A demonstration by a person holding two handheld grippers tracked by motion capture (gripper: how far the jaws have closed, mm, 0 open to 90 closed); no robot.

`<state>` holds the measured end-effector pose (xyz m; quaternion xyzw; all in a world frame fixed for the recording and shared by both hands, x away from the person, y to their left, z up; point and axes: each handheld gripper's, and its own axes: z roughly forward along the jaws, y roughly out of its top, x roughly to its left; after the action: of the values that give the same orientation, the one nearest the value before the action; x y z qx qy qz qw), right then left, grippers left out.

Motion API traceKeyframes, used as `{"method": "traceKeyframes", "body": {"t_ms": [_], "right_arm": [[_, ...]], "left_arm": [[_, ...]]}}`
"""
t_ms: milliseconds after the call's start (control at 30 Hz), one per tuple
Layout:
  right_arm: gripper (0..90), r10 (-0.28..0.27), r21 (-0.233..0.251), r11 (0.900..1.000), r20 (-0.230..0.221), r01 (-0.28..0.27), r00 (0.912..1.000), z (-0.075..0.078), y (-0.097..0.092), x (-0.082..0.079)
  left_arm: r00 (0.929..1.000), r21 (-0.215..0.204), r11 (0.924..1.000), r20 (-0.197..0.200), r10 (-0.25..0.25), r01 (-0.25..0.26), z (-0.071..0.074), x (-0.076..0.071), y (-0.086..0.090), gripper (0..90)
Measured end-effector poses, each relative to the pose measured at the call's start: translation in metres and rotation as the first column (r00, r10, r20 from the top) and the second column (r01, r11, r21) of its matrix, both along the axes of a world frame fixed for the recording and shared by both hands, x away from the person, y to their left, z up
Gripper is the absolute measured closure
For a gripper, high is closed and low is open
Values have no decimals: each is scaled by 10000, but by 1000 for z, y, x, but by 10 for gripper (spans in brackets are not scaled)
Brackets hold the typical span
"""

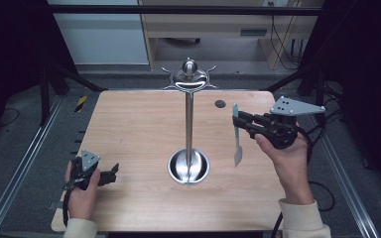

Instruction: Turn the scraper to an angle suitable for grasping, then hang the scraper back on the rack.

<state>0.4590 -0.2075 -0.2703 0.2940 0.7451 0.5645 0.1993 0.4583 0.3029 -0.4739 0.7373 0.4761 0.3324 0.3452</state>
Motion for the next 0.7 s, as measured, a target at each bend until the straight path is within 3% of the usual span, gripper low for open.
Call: {"method": "traceKeyframes", "body": {"t_ms": [433,700], "right_arm": [[744,201,499,9985,404,-221,9990,11,6,-9],[744,287,656,9974,421,-314,9987,11,8,-10]], "left_arm": [[10000,44,10000,2,-30,30,0,0,0,27],[10000,19,10000,8,-26,26,0,0,0,26]]}}
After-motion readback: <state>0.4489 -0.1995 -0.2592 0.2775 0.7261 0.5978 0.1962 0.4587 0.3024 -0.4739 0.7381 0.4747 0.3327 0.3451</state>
